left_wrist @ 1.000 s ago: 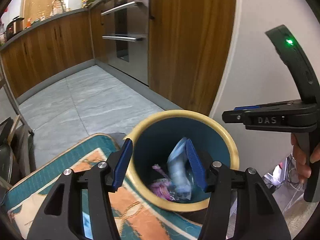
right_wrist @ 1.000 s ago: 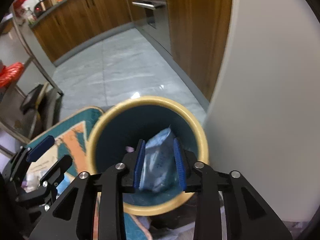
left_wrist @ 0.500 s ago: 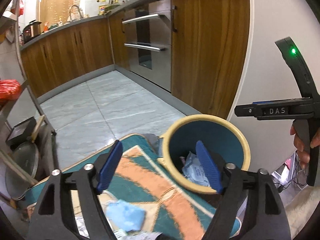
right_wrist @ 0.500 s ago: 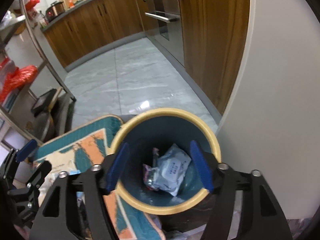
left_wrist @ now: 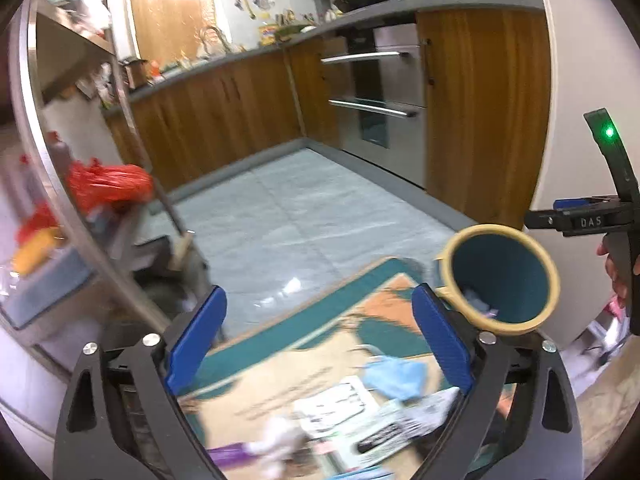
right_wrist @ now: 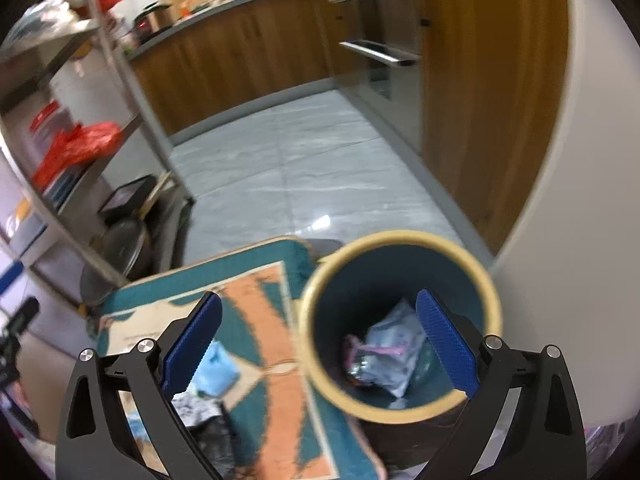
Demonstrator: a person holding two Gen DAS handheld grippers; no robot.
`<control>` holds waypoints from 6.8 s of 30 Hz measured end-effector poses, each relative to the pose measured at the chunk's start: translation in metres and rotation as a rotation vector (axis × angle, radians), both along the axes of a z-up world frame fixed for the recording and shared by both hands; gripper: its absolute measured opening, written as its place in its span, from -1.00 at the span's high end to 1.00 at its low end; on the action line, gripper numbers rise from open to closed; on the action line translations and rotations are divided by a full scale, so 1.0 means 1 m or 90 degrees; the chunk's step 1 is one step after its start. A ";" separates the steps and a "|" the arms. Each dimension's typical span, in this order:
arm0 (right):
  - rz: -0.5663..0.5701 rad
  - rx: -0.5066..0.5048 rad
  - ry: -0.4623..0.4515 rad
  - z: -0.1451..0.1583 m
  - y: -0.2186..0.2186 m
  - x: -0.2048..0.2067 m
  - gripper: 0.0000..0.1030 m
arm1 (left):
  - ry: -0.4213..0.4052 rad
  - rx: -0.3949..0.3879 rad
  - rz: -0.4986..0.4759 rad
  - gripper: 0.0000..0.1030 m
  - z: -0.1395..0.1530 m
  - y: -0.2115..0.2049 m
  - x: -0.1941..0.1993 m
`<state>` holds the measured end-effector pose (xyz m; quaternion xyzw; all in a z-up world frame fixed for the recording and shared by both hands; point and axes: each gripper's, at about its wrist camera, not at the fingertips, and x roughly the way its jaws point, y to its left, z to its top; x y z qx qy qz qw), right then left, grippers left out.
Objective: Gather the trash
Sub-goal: 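Move both open tools back over the cushion of trash, then grasp the blue face mask with the right tool while the left tool grasps the white tissue, then lift and carry the mask and tissue over the yellow-rimmed bin, then open the left tool to drop the tissue while the right tool releases the mask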
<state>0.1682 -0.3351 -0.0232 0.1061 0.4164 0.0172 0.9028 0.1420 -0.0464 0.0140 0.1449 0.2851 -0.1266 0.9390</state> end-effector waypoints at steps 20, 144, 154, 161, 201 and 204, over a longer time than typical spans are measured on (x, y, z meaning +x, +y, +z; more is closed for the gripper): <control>0.151 -0.088 0.139 -0.076 0.173 0.029 -0.89 | 0.131 -0.010 0.162 -0.83 -0.077 0.163 0.006; -0.037 -0.105 0.119 -0.046 -0.018 -0.008 0.69 | 0.199 -0.037 -0.156 0.70 -0.112 -0.114 0.034; -0.067 -0.122 0.128 -0.055 -0.043 -0.004 0.69 | 0.201 -0.056 -0.178 0.70 -0.112 -0.135 0.041; -0.089 -0.125 0.149 -0.066 -0.068 -0.006 0.69 | 0.208 -0.068 -0.205 0.70 -0.116 -0.165 0.043; -0.102 -0.153 0.151 -0.068 -0.076 -0.003 0.09 | 0.209 -0.080 -0.235 -0.01 -0.132 -0.214 0.046; -0.102 -0.156 0.136 -0.059 -0.071 -0.008 -0.18 | 0.204 -0.090 -0.218 -0.11 -0.125 -0.204 0.042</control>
